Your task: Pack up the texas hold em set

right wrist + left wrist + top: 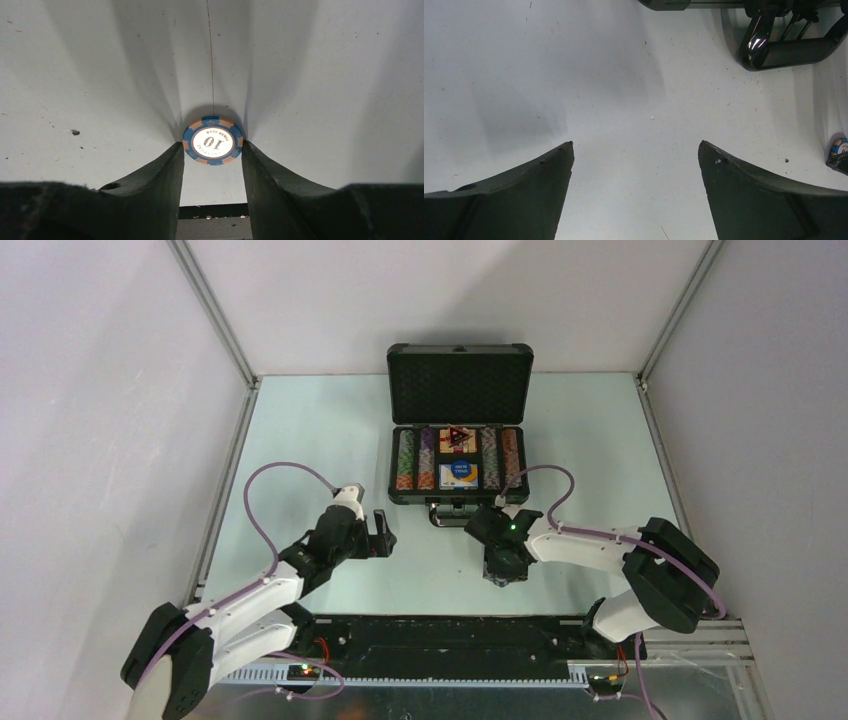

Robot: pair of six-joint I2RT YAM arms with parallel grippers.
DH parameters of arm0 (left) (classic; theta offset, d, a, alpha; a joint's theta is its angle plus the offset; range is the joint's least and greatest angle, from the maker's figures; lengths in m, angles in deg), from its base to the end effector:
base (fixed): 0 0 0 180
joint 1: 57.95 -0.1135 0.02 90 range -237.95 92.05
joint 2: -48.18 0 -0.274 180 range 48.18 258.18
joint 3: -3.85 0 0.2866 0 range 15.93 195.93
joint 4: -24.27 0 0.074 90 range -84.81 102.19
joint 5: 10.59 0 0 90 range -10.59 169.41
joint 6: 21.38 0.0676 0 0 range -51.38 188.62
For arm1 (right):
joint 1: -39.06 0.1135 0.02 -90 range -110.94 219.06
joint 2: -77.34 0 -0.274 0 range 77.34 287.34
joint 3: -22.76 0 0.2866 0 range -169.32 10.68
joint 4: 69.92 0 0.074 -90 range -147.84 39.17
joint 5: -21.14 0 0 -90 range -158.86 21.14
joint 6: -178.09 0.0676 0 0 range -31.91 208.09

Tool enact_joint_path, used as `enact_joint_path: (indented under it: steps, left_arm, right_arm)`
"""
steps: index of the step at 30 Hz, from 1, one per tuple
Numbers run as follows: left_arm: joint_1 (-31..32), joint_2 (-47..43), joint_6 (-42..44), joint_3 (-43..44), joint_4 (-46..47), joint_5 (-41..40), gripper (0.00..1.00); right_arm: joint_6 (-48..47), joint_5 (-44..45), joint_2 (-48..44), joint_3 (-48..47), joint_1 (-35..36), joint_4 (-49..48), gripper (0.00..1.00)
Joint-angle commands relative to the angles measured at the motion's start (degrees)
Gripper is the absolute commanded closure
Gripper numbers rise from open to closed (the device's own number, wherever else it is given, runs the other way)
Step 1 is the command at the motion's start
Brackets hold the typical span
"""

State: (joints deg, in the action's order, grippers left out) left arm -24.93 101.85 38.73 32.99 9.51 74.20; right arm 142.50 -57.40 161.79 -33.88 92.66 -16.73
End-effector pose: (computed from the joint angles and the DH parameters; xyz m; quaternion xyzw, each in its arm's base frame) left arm 0.1943 -0.1190 0.1258 0.0052 0.9029 -0.1882 0.3864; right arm 0.1704 0.2085 0.1140 0.0148 0.9919 0.0047 0.1264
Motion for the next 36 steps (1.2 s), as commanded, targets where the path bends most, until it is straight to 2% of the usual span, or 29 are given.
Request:
enact_joint_path:
  steps: [1, 5, 12, 25, 36]
  left_arm:
    - [-0.32, 0.26, 1.37, 2.45, 1.57, 0.20, 0.02]
    - [-0.36, 0.28, 1.36, 2.54, 1.54, 0.17, 0.02]
    - [-0.32, 0.42, 1.34, 2.60, 1.65, 0.20, 0.02]
    - [-0.32, -0.01, 1.12, 2.78, 1.77, 0.52, 0.02]
    - [-0.34, 1.28, -2.54, 4.46, 5.17, 6.03, 0.02]
  right_arm:
    - [0.77, 5.39, 2.06, 1.90, -0.67, 1.60, 0.52]
    - [0.83, 5.86, 1.77, 1.88, -0.87, 1.80, 0.52]
    - [0.62, 6.41, 0.66, 1.85, -1.01, 1.53, 0.62]
    - [-2.32, 5.54, -4.21, 1.84, 0.01, -0.25, 0.59]
    - [-3.92, 5.16, -7.92, 1.86, 1.33, -1.11, 0.59]
